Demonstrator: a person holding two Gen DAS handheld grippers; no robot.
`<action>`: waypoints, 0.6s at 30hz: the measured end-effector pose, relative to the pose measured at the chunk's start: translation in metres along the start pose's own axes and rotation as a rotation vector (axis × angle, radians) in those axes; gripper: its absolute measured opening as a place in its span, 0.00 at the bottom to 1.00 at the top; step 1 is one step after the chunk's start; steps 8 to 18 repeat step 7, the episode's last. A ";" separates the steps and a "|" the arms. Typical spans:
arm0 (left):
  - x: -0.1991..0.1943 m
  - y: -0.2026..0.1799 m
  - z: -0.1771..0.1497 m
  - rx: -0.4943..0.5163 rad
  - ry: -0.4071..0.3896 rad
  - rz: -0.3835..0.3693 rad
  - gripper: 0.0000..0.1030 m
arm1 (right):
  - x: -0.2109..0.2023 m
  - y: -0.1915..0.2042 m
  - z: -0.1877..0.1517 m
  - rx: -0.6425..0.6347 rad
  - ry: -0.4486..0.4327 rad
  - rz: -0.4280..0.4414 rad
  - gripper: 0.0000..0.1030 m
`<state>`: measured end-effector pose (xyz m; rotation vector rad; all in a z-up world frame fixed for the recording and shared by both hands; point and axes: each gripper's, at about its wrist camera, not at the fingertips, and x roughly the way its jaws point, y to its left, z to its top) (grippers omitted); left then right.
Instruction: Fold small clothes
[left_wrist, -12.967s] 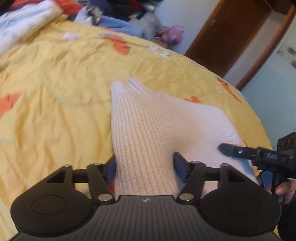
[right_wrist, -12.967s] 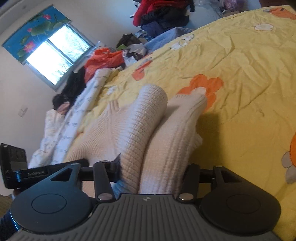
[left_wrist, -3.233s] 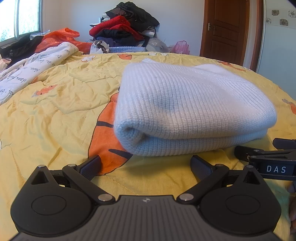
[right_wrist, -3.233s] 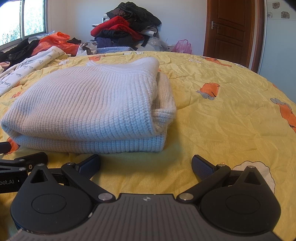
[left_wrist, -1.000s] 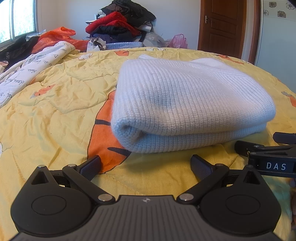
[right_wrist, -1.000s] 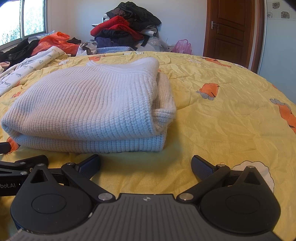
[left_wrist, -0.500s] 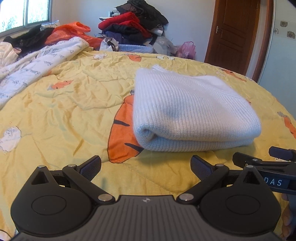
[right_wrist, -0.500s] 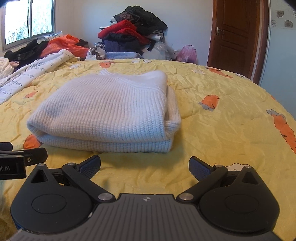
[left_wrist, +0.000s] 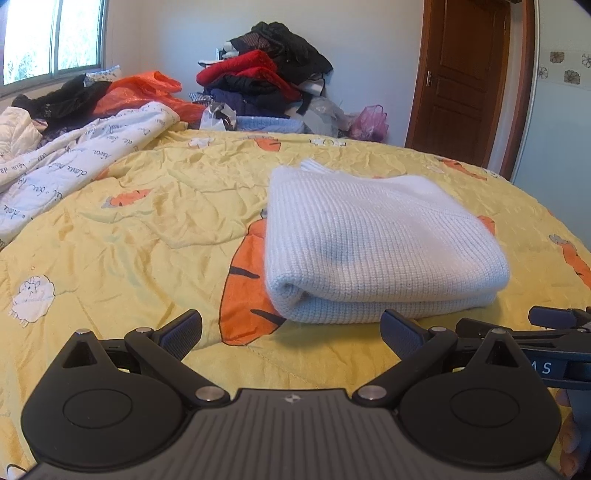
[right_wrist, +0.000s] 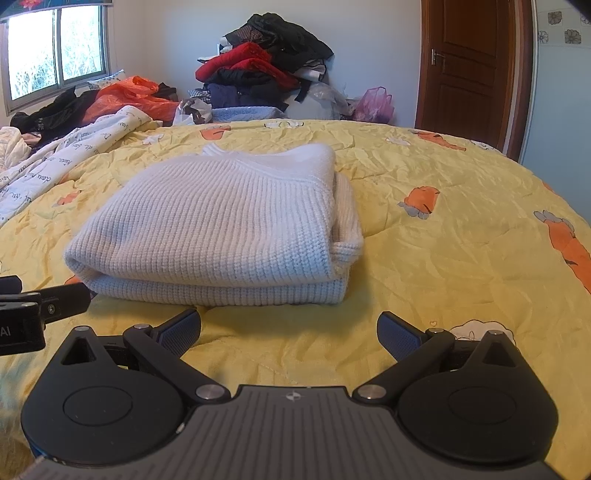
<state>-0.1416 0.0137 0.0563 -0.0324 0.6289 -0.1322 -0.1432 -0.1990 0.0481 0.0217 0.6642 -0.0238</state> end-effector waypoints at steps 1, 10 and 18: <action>0.000 0.001 0.001 -0.004 0.001 0.002 1.00 | 0.000 0.000 0.000 0.001 0.002 0.000 1.00; -0.004 0.006 0.003 -0.030 0.012 -0.031 1.00 | 0.001 -0.001 0.000 0.008 0.007 -0.003 1.00; -0.004 0.006 0.003 -0.030 0.012 -0.031 1.00 | 0.001 -0.001 0.000 0.008 0.007 -0.003 1.00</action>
